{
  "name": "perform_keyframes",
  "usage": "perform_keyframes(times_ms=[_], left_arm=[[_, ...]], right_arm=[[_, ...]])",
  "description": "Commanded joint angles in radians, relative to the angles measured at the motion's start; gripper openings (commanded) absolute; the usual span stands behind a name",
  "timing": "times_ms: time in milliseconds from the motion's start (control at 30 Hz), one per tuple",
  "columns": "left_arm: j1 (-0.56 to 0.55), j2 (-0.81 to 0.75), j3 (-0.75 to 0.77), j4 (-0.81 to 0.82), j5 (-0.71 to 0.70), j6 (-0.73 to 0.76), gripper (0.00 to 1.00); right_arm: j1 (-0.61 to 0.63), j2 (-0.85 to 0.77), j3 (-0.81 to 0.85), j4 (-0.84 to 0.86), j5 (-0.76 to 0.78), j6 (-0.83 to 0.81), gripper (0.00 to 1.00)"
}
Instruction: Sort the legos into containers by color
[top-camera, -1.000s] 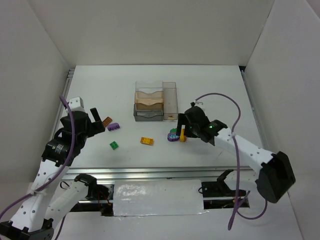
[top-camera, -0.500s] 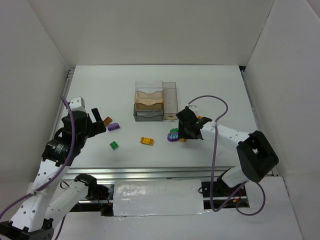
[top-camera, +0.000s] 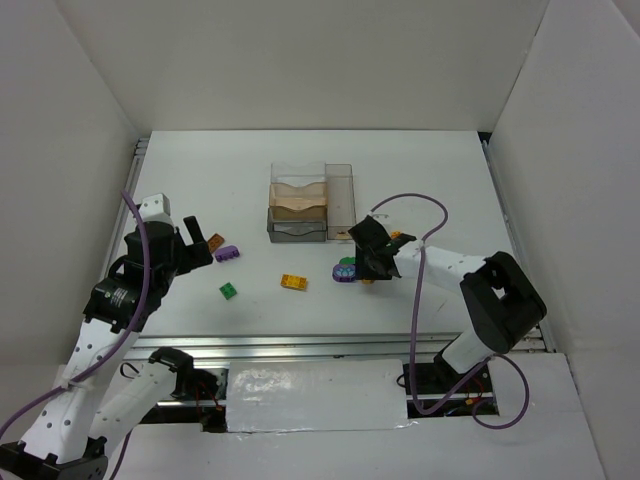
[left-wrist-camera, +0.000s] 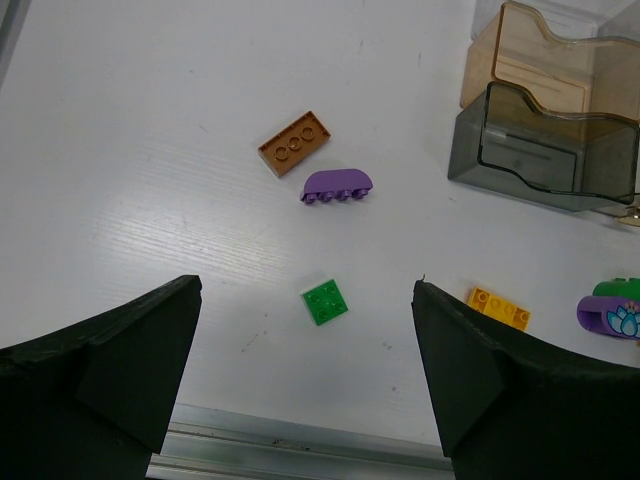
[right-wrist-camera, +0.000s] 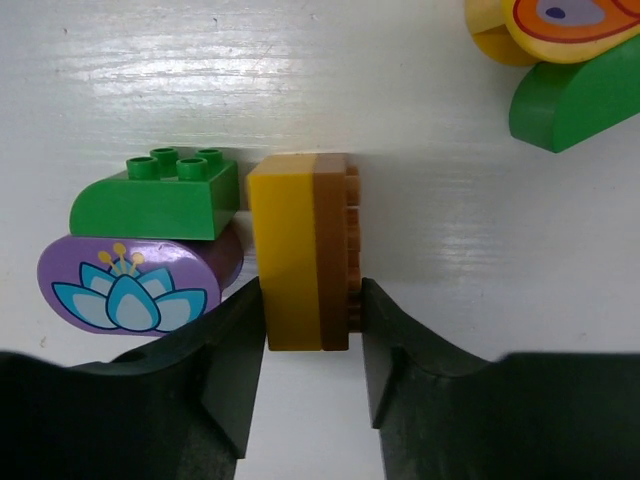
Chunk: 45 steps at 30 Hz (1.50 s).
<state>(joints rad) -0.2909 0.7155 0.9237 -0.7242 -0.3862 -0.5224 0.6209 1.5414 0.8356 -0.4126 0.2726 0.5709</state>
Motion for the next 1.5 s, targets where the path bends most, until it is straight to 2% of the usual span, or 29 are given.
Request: perform_keyframes(times_ms=[0, 67, 133, 233, 267, 367, 500, 533, 600, 633, 733, 833, 967, 1133, 1267, 1367, 1467], left_arm=[[0.006, -0.008, 0.007, 0.048, 0.010, 0.022, 1.00], [0.006, -0.008, 0.007, 0.048, 0.012, 0.022, 0.99], [0.006, -0.010, 0.007, 0.045, 0.009, 0.022, 1.00], [0.006, -0.011, 0.009, 0.045, 0.004, 0.019, 0.99], [0.006, -0.013, 0.009, 0.043, 0.003, 0.019, 1.00], [0.007, -0.014, 0.018, 0.040, 0.013, 0.018, 1.00], [0.006, -0.007, 0.027, 0.069, 0.194, -0.010, 1.00], [0.006, -0.001, 0.021, 0.118, 0.355, -0.019, 1.00], [0.004, 0.005, 0.009, 0.193, 0.520, -0.083, 1.00], [0.004, 0.013, -0.017, 0.298, 0.691, -0.144, 1.00], [-0.007, 0.048, -0.075, 0.525, 0.915, -0.282, 0.97], [-0.033, 0.096, -0.108, 0.647, 0.987, -0.349, 0.95], [-0.099, 0.134, -0.100, 0.658, 0.951, -0.354, 0.94], [-0.194, 0.154, -0.094, 0.606, 0.853, -0.338, 0.84], [-0.238, 0.154, -0.134, 0.651, 0.839, -0.363, 0.81], [-0.264, 0.167, -0.144, 0.669, 0.836, -0.366, 0.70], [-0.277, 0.176, -0.143, 0.663, 0.814, -0.354, 0.69]], right_arm=[[-0.006, 0.008, 0.031, -0.003, 0.005, -0.002, 0.46], [-0.007, 0.017, 0.042, -0.017, 0.010, 0.003, 0.30], [-0.006, 0.022, 0.046, -0.025, 0.014, 0.007, 0.25], [-0.006, 0.000, 0.048, -0.035, 0.013, 0.012, 0.09], [-0.003, -0.027, 0.049, -0.043, 0.010, 0.015, 0.00], [0.031, -0.142, 0.046, -0.068, 0.036, 0.029, 0.00], [0.169, -0.288, 0.056, -0.071, 0.091, 0.066, 0.00], [0.204, -0.302, 0.072, -0.063, 0.094, 0.075, 0.00], [0.327, -0.319, 0.111, -0.051, 0.138, 0.107, 0.00], [0.358, -0.308, 0.129, -0.058, 0.152, 0.128, 0.00], [0.494, -0.293, 0.184, -0.049, 0.216, 0.155, 0.00], [0.556, -0.308, 0.188, 0.047, 0.221, 0.135, 0.00], [0.611, -0.294, 0.230, 0.064, 0.264, 0.142, 0.00], [0.634, -0.259, 0.292, 0.037, 0.324, 0.145, 0.00], [0.632, -0.273, 0.300, 0.044, 0.336, 0.144, 0.00], [0.632, -0.283, 0.293, 0.058, 0.332, 0.147, 0.00], [0.637, -0.297, 0.287, 0.073, 0.303, 0.144, 0.00]])
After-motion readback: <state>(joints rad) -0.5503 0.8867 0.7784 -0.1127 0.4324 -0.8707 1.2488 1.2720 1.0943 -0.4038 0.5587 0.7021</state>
